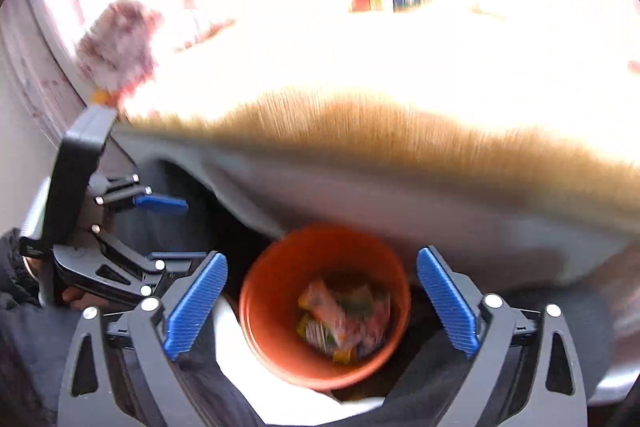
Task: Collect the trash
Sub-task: 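Raise both open grippers from the bucket back over the bed, then grasp the red-and-green toy car with the left gripper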
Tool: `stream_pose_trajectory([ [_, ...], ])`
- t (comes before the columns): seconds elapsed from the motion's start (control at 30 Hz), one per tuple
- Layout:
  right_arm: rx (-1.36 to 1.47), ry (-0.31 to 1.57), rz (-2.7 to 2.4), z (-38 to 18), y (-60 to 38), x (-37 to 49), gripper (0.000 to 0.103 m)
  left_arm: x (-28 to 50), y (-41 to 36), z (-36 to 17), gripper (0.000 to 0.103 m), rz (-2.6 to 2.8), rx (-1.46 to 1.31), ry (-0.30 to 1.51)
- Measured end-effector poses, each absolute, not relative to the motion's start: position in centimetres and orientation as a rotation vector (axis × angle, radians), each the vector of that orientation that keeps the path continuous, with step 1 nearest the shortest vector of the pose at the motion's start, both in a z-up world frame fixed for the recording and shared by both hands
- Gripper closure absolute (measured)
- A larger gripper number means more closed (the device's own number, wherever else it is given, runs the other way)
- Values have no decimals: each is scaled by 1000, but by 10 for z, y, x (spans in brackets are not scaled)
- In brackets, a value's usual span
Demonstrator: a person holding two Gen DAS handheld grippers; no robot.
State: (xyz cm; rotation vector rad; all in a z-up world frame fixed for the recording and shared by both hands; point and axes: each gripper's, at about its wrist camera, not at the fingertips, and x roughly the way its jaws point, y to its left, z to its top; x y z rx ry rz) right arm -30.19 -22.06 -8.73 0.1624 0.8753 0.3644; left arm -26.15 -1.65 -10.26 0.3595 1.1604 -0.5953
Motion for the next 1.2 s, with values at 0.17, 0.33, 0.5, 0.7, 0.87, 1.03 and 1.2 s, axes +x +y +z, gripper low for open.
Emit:
stream_pose_trajectory([
  [0.17,169,751,347,-43,-233,-284,7,-252,-6,-47,17,-585,310,987],
  [0.33,140,702,297,-24,-238,-251,7,-221,-18,-11,13,-551,331,805],
  [0.5,149,658,256,-8,-252,-231,7,-166,-47,2,13,-544,380,725],
  [0.7,177,626,177,-7,-279,-232,7,-92,-81,-3,13,-570,417,736],
  [0.87,223,646,119,-19,-301,-232,7,-49,-114,-25,13,-600,479,799],
  [1.03,247,656,86,-28,-314,-230,7,-22,-134,-43,13,-614,542,818],
  [1.2,268,667,80,-36,-320,-224,7,3,-142,-56,13,-617,551,866],
])
